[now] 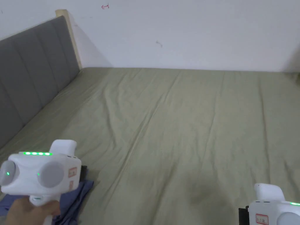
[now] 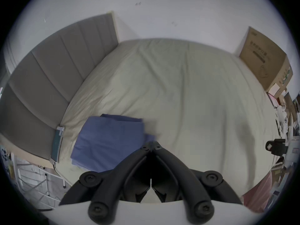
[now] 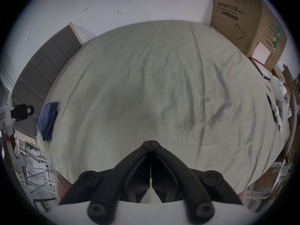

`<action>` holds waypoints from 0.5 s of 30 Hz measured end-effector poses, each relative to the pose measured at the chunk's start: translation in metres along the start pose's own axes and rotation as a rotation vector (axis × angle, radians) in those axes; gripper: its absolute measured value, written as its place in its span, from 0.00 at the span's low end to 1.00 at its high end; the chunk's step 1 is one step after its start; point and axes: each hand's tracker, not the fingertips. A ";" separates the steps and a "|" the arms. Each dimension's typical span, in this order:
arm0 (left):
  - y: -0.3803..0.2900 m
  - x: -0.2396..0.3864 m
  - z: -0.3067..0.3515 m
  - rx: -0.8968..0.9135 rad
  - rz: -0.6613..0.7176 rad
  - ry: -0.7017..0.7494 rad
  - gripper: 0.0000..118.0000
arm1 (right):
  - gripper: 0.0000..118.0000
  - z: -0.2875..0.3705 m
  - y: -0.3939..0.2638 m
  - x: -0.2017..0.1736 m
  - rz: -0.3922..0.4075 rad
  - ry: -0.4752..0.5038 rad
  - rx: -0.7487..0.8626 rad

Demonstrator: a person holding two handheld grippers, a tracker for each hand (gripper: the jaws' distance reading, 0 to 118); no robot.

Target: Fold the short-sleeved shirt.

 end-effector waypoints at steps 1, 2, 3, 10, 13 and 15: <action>-0.003 0.014 0.004 0.056 -0.021 0.045 0.00 | 0.00 0.006 0.000 0.001 0.000 0.001 0.028; -0.005 0.027 0.012 0.099 -0.027 0.072 0.00 | 0.00 0.011 0.001 0.001 0.004 -0.006 0.040; -0.008 0.040 0.023 0.133 -0.013 0.099 0.00 | 0.00 0.017 0.002 0.000 0.012 -0.013 0.063; -0.020 0.108 0.087 0.314 -0.035 0.024 0.00 | 0.00 0.070 0.010 -0.004 0.030 -0.065 0.280; -0.019 0.122 0.106 0.370 -0.035 0.006 0.00 | 0.00 0.094 0.009 -0.010 0.037 -0.109 0.391; -0.020 0.129 0.118 0.442 -0.023 0.004 0.00 | 0.00 0.117 0.003 -0.013 0.001 -0.120 0.565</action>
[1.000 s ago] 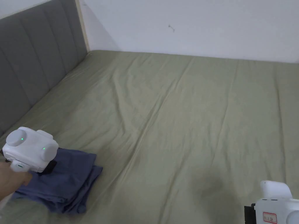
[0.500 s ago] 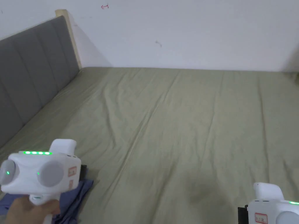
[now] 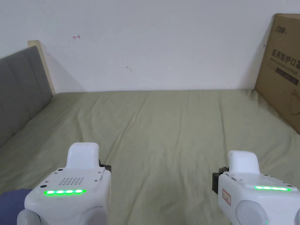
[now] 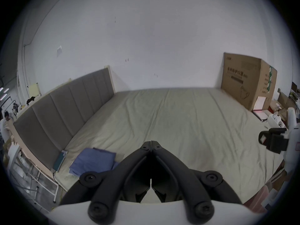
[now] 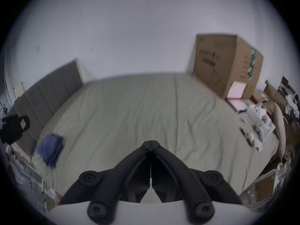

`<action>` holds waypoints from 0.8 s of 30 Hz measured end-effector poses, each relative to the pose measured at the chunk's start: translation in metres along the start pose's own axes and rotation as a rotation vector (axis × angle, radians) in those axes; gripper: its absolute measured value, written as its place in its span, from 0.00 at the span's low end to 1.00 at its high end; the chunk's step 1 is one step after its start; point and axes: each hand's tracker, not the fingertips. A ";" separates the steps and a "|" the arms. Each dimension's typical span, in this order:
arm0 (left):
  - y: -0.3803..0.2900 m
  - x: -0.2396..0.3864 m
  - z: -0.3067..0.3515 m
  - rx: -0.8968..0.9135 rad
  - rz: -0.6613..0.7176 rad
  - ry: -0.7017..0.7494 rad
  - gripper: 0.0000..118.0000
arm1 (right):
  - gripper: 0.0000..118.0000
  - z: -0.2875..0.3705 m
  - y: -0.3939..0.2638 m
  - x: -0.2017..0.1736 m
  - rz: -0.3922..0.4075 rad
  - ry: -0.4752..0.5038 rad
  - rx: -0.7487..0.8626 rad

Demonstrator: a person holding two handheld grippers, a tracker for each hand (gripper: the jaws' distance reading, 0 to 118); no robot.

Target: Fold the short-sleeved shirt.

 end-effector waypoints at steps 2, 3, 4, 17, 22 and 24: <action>0.001 0.006 0.013 0.085 0.006 0.022 0.00 | 0.00 0.016 0.009 -0.002 0.023 -0.036 0.086; 0.002 0.010 0.020 0.113 -0.006 0.044 0.00 | 0.00 0.024 0.012 -0.002 0.041 -0.069 0.147; 0.002 0.012 0.027 0.148 0.002 0.041 0.00 | 0.00 0.032 0.016 -0.004 0.067 -0.092 0.191; 0.001 0.036 0.066 0.256 0.025 -0.032 0.00 | 0.00 0.065 0.017 0.001 0.079 -0.113 0.294; -0.001 0.042 0.072 0.298 0.050 -0.037 0.00 | 0.00 0.070 0.014 0.003 0.059 -0.117 0.313; 0.000 0.044 0.072 0.304 0.051 -0.029 0.00 | 0.00 0.071 0.013 0.003 0.068 -0.123 0.324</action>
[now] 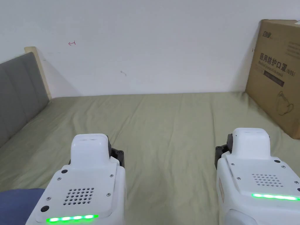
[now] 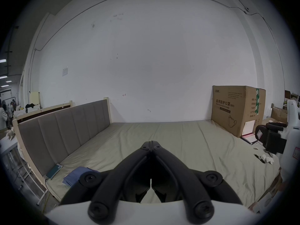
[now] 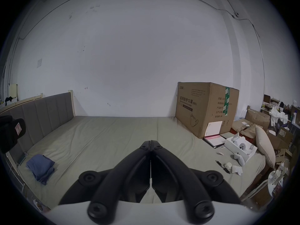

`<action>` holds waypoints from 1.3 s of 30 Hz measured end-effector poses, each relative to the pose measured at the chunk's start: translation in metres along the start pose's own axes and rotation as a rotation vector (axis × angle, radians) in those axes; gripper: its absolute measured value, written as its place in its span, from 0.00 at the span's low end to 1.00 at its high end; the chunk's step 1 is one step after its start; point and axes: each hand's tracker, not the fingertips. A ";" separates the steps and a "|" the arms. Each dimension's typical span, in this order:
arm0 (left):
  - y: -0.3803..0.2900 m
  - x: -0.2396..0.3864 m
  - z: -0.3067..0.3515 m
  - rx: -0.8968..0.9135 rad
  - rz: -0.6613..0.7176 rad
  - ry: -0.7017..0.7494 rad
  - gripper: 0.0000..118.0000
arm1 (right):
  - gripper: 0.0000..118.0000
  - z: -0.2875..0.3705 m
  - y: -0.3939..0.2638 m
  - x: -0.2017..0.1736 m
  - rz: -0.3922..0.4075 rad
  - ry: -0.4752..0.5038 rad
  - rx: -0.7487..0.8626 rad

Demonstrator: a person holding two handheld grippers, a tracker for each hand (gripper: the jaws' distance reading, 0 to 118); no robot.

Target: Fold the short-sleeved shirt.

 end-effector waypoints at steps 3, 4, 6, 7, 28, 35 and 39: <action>-0.001 0.001 -0.001 0.006 -0.008 0.006 0.00 | 0.00 0.003 0.000 0.001 0.000 0.011 0.022; -0.001 0.002 -0.002 0.007 -0.015 0.008 0.00 | 0.00 0.003 0.000 0.001 0.003 0.009 0.031; -0.002 0.002 -0.003 -0.001 -0.031 0.006 0.03 | 0.05 0.004 0.000 0.002 0.002 0.010 0.040; -0.002 0.002 -0.003 -0.007 -0.037 -0.004 0.11 | 0.12 0.004 0.000 0.003 -0.002 0.016 0.044; 0.007 -0.005 0.000 0.004 0.056 -0.061 0.90 | 1.00 0.009 0.006 0.002 0.001 0.033 0.109; 0.007 0.002 -0.003 -0.020 -0.019 -0.064 0.90 | 1.00 0.001 0.004 0.007 -0.016 0.033 0.086; 0.008 0.006 -0.005 -0.039 -0.040 0.018 0.90 | 1.00 -0.001 0.000 0.006 0.013 0.017 0.079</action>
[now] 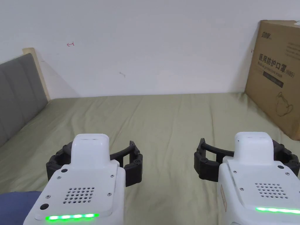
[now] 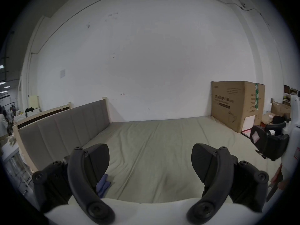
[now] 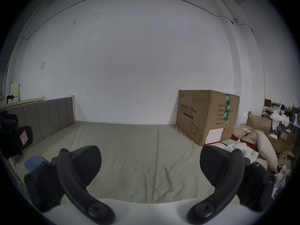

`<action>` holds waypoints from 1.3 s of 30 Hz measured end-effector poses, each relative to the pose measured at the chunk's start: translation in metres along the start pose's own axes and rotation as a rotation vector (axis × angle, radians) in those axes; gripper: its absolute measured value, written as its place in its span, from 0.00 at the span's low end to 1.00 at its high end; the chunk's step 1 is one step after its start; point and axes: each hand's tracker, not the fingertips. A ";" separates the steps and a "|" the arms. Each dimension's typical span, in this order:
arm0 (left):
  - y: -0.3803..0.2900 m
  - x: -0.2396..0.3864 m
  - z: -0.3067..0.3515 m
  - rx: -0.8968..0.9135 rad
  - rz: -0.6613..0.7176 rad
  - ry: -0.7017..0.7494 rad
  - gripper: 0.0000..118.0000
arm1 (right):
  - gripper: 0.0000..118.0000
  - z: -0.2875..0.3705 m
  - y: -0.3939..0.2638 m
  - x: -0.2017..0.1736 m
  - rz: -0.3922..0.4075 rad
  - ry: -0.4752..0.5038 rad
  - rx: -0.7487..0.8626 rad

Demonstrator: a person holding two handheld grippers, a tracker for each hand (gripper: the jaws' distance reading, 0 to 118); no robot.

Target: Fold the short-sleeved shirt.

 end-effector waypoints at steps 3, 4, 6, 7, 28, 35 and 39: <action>0.001 -0.002 -0.002 -0.007 0.007 0.016 0.90 | 1.00 -0.001 -0.003 0.001 -0.010 0.007 -0.009; 0.001 -0.006 -0.003 -0.011 0.022 0.000 0.90 | 1.00 -0.002 -0.003 0.002 -0.015 0.010 -0.012; 0.002 -0.010 -0.004 -0.019 0.056 -0.037 0.90 | 1.00 -0.003 -0.004 0.002 -0.018 0.008 -0.013; 0.003 -0.011 -0.005 -0.026 0.059 -0.034 0.90 | 1.00 -0.003 -0.004 0.002 -0.017 0.008 -0.013; -0.002 -0.008 -0.019 -0.080 0.066 -0.112 0.95 | 1.00 -0.010 -0.012 0.004 0.000 -0.007 -0.052; -0.008 -0.005 -0.020 -0.065 0.039 -0.074 0.95 | 1.00 -0.012 -0.014 0.005 0.001 -0.008 -0.065; -0.011 -0.004 -0.020 -0.054 0.022 -0.063 0.95 | 1.00 -0.013 -0.014 0.004 0.006 -0.007 -0.069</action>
